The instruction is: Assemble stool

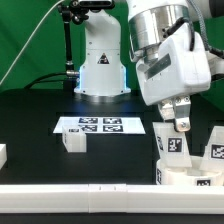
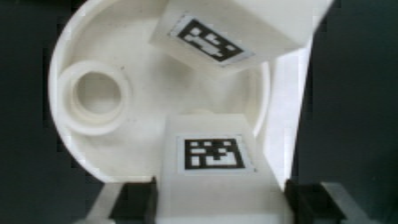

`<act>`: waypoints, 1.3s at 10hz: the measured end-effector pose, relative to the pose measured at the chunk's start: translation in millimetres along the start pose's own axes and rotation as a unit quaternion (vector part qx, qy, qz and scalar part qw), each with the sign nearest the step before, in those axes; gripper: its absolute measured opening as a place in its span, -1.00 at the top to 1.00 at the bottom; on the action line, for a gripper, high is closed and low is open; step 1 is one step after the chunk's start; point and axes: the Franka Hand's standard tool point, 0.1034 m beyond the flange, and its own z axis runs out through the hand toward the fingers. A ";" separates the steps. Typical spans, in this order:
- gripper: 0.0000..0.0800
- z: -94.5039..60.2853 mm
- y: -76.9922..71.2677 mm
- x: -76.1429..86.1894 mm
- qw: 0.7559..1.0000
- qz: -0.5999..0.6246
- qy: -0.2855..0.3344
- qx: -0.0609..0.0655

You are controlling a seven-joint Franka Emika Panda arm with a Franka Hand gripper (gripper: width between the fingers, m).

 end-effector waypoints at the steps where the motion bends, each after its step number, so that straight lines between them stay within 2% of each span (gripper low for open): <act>1: 0.15 0.3 0.5 -1.5 1.000 0.025 -0.003 -0.004; 2: 0.15 0.4 0.8 -1.6 0.999 0.043 -0.004 -0.004; 3: -0.04 0.7 1.6 -1.9 0.997 0.071 -0.005 -0.004; 4: -0.04 0.8 1.8 -2.3 0.997 0.071 -0.005 -0.004; 5: -0.37 0.8 1.9 -2.3 0.998 0.067 -0.005 -0.004; 6: -0.58 1.0 2.3 -2.4 0.998 0.064 -0.006 -0.005; 7: -0.58 0.0 3.4 -5.4 0.999 0.025 -0.016 -0.026; 9: -0.62 -11.8 -8.9 -6.1 0.999 -0.017 -0.032 -0.031; 10: -0.62 -18.2 -14.1 -8.1 0.996 -0.075 -0.043 -0.034; 12: -0.62 -27.2 -26.2 -5.7 0.991 -0.121 -0.051 -0.026; 13: -0.62 -26.0 -24.9 -5.1 0.985 -0.164 -0.050 -0.025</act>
Offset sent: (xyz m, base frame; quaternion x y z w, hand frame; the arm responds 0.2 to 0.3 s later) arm 0.0000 0.0000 0.0000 0.0000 0.0000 0.1296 0.9916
